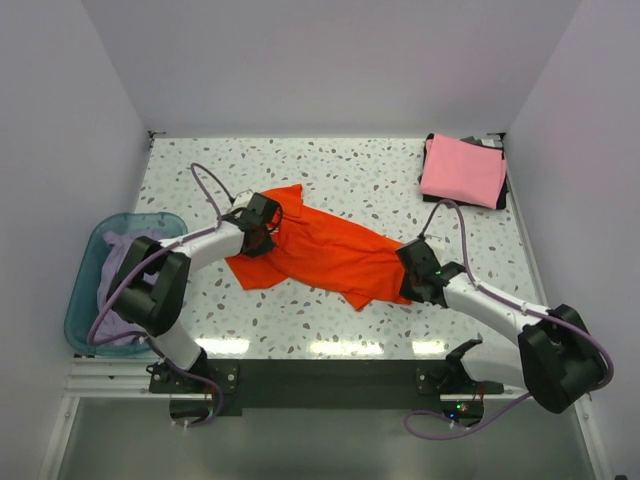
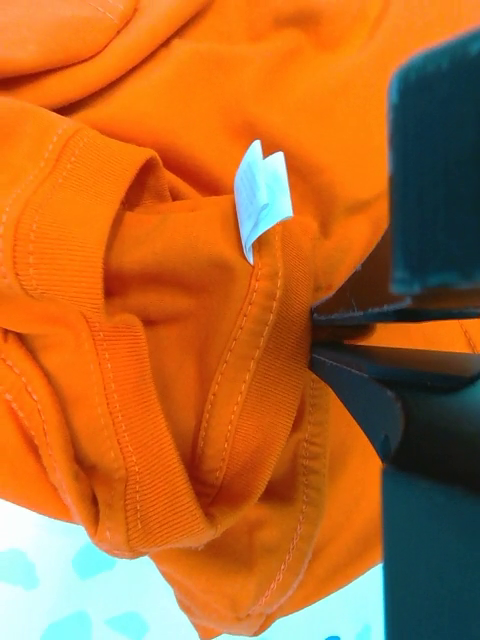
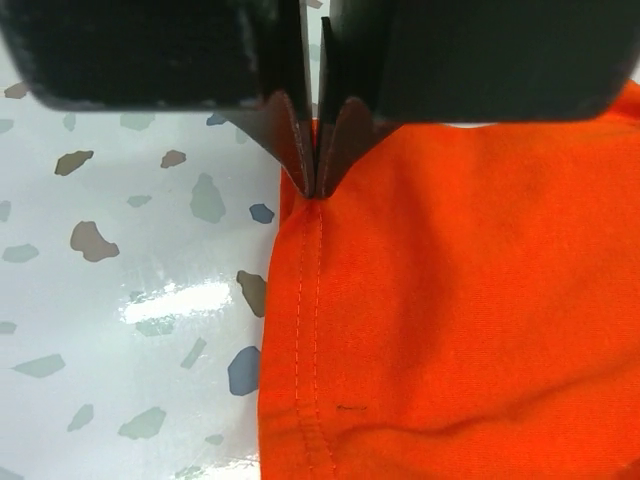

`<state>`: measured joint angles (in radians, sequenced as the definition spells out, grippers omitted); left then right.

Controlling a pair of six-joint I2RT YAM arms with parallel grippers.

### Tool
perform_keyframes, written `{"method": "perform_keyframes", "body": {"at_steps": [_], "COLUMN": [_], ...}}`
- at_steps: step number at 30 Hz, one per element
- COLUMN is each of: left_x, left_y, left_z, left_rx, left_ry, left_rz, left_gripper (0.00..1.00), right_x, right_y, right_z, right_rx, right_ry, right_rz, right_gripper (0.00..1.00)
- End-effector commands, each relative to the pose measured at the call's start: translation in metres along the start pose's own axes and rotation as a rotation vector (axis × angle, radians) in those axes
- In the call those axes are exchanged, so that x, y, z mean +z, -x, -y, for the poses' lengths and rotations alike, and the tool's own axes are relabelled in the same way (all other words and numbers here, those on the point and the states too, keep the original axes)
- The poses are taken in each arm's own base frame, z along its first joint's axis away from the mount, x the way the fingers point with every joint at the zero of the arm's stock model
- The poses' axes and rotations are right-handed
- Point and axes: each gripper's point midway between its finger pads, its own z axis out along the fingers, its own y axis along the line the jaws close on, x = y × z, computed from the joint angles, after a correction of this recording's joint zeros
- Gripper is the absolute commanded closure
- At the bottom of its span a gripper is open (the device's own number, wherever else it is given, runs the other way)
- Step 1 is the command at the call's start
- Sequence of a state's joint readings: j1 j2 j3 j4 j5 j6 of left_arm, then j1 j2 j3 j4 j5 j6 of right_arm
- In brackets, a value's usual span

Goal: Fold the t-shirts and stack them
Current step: Move the tshirt to the center of the board

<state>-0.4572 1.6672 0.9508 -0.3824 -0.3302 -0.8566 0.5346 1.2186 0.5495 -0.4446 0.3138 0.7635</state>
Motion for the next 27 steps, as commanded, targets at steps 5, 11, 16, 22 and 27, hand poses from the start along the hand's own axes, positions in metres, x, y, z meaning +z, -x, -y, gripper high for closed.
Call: {"method": "perform_keyframes", "body": {"at_steps": [5,11,16,22,27], "left_x": [-0.028,-0.055,-0.071,-0.073,-0.05], "left_y": [0.051,0.076,0.087,0.11,0.112], "left_z": [0.002,-0.001,-0.014,-0.057,-0.076], "left_rx": [-0.086,-0.103,-0.14,-0.249,-0.328], "left_ry": [-0.025,-0.083,-0.085,-0.05,-0.094], "left_rz": [0.119,0.163,0.186,0.199,0.122], "left_gripper": [0.9,0.85,0.87,0.92,0.91], "right_x": [-0.028,-0.055,-0.073,-0.072,-0.07], "right_y": [0.049,0.093,0.123,0.14,0.162], "right_z": [0.001,0.014,0.018,0.025,0.041], "right_rx": [0.068,0.105,0.14,0.168,0.243], "right_ry": [0.049,0.057,0.062,0.062,0.073], "right_rz": [0.092,0.179,0.239,0.249,0.268], "right_gripper": [1.0,1.0,1.0,1.0,1.0]}}
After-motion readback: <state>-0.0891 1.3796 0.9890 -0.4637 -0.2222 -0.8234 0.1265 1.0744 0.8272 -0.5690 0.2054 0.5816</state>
